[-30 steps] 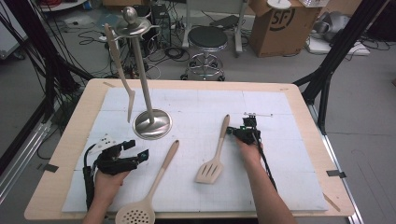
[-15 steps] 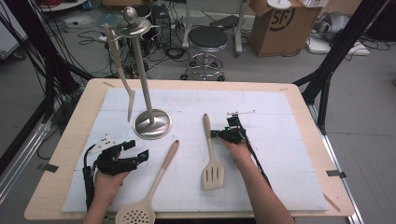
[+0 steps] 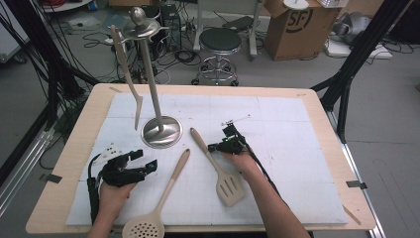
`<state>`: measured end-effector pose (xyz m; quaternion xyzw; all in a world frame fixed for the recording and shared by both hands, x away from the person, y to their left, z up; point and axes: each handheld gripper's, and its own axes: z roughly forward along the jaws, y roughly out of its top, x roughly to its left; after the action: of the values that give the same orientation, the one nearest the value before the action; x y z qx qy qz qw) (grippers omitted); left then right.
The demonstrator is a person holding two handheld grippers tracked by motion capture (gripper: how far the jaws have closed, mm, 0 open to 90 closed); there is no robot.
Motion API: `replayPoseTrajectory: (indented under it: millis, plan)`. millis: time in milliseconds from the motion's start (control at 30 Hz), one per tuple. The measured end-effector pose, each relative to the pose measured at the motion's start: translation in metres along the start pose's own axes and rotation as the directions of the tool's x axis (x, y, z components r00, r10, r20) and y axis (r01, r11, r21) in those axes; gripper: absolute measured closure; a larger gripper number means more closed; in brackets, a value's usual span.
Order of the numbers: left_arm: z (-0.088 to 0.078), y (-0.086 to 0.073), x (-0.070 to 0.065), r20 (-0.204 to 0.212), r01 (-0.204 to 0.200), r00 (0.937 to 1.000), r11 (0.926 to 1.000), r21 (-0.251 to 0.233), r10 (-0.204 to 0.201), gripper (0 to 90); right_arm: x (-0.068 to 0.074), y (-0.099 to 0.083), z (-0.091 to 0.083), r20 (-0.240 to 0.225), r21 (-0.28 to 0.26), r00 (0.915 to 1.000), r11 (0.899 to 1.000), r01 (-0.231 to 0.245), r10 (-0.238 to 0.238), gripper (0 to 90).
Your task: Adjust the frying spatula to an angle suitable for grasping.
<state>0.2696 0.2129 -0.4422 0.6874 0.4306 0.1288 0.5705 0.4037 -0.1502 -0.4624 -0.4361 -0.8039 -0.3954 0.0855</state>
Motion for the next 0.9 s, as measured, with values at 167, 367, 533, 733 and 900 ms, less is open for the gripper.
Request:
replayPoseTrajectory:
  millis: [167, 367, 533, 733, 900]
  plan:
    - [-0.002, 0.000, 0.000, -0.002, 0.004, 1.0000, 1.0000, -0.005, -0.004, 20.6, -0.002, 0.001, -0.004, 0.013, -0.023, 0.9997, 1.000, -0.018, 0.019, 89.8]
    - [-0.004, 0.000, 0.002, -0.005, 0.006, 1.0000, 0.9999, -0.010, -0.006, 20.6, -0.001, 0.001, -0.019, 0.007, -0.046, 0.9970, 0.996, -0.076, 0.077, 89.3]
    - [-0.005, 0.000, 0.001, -0.006, 0.008, 0.9999, 0.9999, -0.012, -0.008, 20.6, 0.002, -0.006, -0.025, -0.010, 0.006, 0.9976, 0.998, -0.068, 0.068, 89.5]
    - [-0.003, -0.001, 0.001, -0.008, 0.006, 1.0000, 1.0000, -0.004, -0.006, 20.6, 0.014, -0.022, -0.039, -0.028, 0.021, 0.9989, 0.999, -0.038, 0.038, 89.8]
    - [-0.003, 0.000, -0.001, -0.003, -0.001, 1.0000, 1.0000, -0.002, 0.001, 20.6, 0.024, -0.024, -0.041, -0.040, 0.034, 0.9991, 0.999, -0.011, 0.012, 89.9]
